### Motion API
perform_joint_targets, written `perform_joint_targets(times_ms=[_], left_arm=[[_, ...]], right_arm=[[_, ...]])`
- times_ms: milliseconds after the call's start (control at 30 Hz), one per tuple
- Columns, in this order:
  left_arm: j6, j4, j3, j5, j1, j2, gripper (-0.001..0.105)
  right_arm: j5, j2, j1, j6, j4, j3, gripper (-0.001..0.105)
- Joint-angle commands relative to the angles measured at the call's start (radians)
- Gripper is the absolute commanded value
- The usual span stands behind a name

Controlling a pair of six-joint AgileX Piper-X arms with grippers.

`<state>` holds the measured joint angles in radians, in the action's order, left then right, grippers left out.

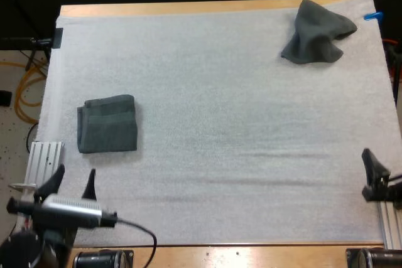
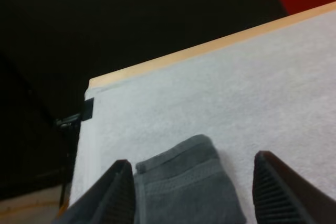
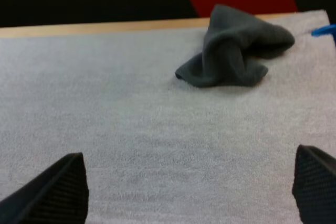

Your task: Pick towel from pile fold and stack

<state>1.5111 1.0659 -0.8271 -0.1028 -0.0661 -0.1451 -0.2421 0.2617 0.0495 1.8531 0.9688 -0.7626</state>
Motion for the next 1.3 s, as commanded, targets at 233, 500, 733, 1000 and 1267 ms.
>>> perform_joint_targets(times_ms=[233,500,733,1000,1267], left_arm=[[0.014,0.202,0.07,-0.029,0.005,0.155,0.048],[0.04,0.381,0.144,-0.029,0.003,0.303,0.048],[0.033,0.266,0.176,-0.029,-0.004,0.297,0.048],[0.033,-0.088,0.246,-0.029,-0.004,0.297,0.048],[0.041,-0.1,0.339,-0.029,-0.004,0.297,0.048]], right_arm=[[0.082,-0.296,0.004,-0.056,0.021,0.143,0.077],[0.106,-0.316,0.004,-0.04,0.112,0.195,0.077],[0.103,-0.313,0.004,0.003,0.013,0.199,0.077],[0.102,-0.313,0.004,0.012,-0.07,0.224,0.077],[0.058,-0.313,0.004,0.011,0.015,0.26,0.077]])
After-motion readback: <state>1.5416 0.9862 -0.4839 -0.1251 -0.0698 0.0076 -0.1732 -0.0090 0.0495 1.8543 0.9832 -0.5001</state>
